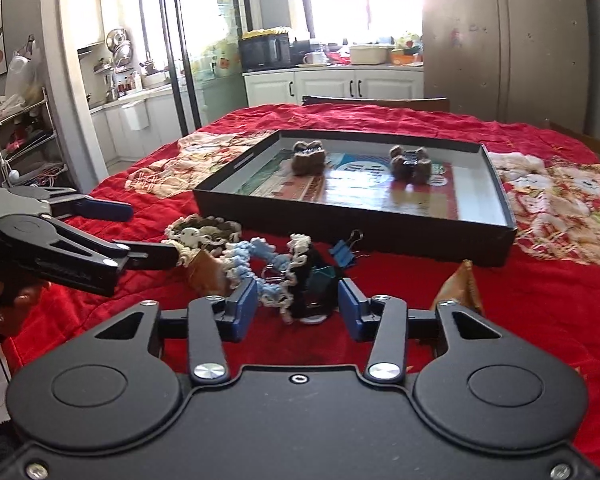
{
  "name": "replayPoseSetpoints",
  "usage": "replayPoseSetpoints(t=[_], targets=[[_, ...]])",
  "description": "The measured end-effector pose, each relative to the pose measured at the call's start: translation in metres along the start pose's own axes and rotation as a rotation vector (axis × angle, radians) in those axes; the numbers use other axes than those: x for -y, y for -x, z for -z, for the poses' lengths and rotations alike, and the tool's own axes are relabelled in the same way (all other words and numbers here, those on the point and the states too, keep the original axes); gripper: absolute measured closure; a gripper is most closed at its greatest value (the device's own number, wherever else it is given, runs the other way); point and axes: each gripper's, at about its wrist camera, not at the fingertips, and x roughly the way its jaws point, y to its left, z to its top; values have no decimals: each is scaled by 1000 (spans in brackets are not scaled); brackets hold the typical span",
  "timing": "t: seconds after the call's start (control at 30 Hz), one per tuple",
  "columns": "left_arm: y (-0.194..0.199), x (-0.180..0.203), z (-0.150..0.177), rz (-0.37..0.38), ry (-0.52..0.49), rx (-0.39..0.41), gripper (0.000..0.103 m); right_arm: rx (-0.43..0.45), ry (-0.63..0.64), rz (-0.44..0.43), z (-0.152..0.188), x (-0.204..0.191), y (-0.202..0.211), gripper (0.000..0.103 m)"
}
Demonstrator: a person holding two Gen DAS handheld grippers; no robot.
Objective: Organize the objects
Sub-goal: 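Withdraw both tools from the tray back toward the crocheted scrunchies, then grasp the black-and-white scrunchie with the right tool while the left tool grasps the cream crocheted scrunchie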
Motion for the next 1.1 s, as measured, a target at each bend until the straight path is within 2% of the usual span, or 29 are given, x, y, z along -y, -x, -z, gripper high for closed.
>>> replayPoseSetpoints(t=[0.13, 0.2, 0.27, 0.43, 0.6, 0.73, 0.9, 1.1], targets=[[-7, -2, 3, 23, 32, -23, 16, -8, -5, -9, 1, -1, -8, 69], [-10, -3, 4, 32, 45, -32, 23, -8, -12, -11, 1, 0, -11, 78], [-12, -4, 5, 39, 55, -40, 28, -7, -17, -12, 1, 0, -13, 81], [-15, -8, 6, 62, 79, -52, 37, -21, -8, -3, 3, -1, -18, 83], [-16, -7, 6, 81, 80, -52, 53, -18, -3, 1, 4, -1, -18, 86], [-18, -5, 4, 87, 79, -50, 59, -15, -2, 0, 4, 0, -16, 88], [-19, -6, 3, 96, 85, -41, 71, -15, 2, -1, 4, -1, -15, 91], [-17, -10, 3, 110, 104, -40, 77, -11, 7, -4, 4, -1, -13, 92]])
